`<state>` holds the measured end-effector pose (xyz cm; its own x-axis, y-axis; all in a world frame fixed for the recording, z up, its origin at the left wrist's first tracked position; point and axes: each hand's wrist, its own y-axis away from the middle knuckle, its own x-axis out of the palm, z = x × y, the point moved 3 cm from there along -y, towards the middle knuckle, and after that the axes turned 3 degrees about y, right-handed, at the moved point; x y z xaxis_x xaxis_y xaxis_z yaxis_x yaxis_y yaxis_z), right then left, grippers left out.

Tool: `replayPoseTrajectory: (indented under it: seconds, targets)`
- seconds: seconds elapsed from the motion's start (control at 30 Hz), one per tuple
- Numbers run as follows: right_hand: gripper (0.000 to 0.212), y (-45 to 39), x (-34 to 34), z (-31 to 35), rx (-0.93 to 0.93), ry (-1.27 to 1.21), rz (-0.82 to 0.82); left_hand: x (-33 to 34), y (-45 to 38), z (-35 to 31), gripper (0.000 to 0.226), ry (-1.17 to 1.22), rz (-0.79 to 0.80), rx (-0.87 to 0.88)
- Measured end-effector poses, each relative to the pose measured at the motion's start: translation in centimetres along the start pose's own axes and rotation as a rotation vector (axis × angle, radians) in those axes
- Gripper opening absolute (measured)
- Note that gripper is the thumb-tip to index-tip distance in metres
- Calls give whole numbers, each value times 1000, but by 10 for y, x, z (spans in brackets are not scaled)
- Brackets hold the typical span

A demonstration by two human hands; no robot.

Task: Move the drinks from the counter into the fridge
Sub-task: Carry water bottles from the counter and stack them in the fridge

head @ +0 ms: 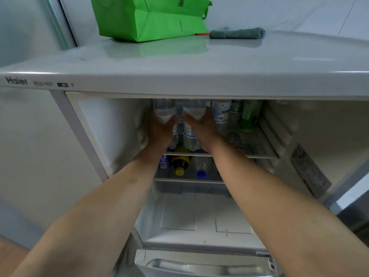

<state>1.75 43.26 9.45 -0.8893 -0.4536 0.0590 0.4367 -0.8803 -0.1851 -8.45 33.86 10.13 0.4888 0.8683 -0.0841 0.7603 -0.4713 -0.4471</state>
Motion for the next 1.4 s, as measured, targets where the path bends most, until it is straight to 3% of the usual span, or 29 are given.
replayPoseTrajectory:
  seconds: [0.1, 0.2, 0.3, 0.37, 0.53, 0.73, 1.07, 1.4]
  targets:
    - [43, -3, 4, 1, -15, 13, -2, -4, 7, 8, 56, -70, 13, -18]
    - [50, 6, -4, 1, -31, 143, 30, -7, 14, 24, 62, -275, 137, -100]
    - [55, 17, -16, -9, -56, 447, 13, -12, 16, 26, 67, -414, 92, -113]
    - [55, 20, -17, -14, -48, 567, 12, -11, 17, 23, 66, -399, 83, -114]
    - [55, 20, 1, -14, -42, 516, 25, -8, 17, 22, 47, -324, 49, -134]
    - [55, 17, 19, -16, -38, 534, -26, -1, 12, 26, 68, -260, 57, -161]
    - [53, 15, 38, -18, 11, 560, -60, -11, 25, 31, 51, -165, 185, -168]
    - [48, 16, 34, -19, -34, 600, -30, -33, 70, 49, 46, -91, 172, -178]
